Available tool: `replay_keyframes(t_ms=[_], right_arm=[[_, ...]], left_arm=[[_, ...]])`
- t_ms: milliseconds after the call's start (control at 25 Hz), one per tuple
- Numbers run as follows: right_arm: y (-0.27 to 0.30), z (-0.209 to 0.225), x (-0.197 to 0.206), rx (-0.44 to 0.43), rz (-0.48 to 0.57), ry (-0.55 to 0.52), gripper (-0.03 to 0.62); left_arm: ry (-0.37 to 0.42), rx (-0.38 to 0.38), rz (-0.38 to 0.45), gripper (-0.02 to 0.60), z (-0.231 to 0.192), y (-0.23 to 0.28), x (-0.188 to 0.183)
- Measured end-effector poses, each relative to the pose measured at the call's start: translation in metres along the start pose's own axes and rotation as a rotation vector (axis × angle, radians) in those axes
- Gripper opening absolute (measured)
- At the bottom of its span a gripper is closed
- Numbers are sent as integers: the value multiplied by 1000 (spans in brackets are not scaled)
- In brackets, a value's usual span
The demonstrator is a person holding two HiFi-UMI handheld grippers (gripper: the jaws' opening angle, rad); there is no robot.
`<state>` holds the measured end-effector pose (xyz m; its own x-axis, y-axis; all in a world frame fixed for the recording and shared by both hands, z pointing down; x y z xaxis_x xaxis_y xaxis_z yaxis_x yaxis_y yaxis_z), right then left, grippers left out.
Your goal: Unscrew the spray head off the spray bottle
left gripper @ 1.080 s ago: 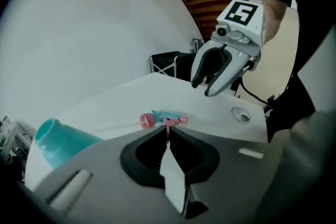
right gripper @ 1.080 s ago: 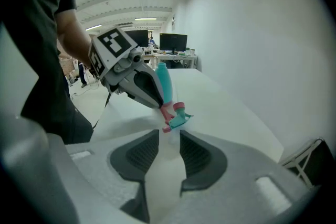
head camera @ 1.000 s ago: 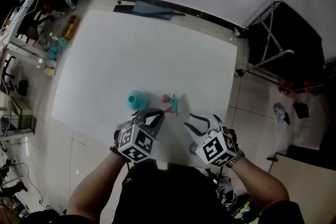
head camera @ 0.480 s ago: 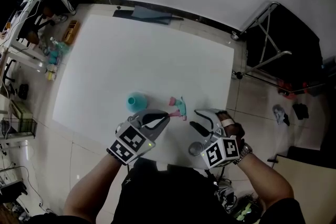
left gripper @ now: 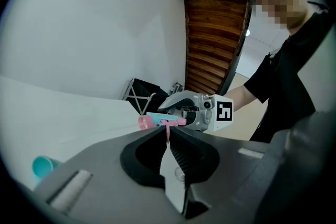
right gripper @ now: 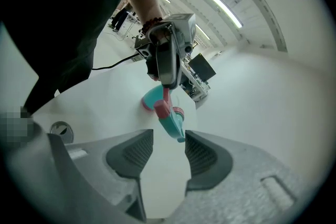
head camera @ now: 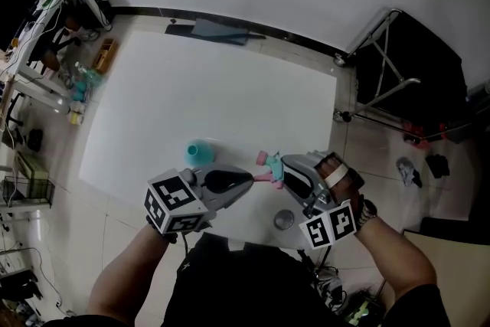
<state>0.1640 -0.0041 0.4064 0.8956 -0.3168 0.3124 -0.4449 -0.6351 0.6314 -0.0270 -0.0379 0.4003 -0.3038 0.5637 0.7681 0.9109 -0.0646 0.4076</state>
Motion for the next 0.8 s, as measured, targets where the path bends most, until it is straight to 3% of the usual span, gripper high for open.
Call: replay_keyframes(t_ms=[440,800], right_arm=[[-20,7,-27,63,51,-136,172],[-26,10,-43,84,48,-225,83]], left_arm=[[-54,200,60,35,11,-12,-4],[-64,278,75,37,11,-22,-5]])
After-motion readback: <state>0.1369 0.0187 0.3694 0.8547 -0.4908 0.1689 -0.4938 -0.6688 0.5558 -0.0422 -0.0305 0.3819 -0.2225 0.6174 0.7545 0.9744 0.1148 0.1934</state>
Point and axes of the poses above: the fingertips, and each gripper's own axes: y forward along the fingers, z to its right, x out of its underside, the point moved 10 cm from there along -y, backward along the fingers, and after that the axes turned 8 degrees about -z, right-handed, at the moved point
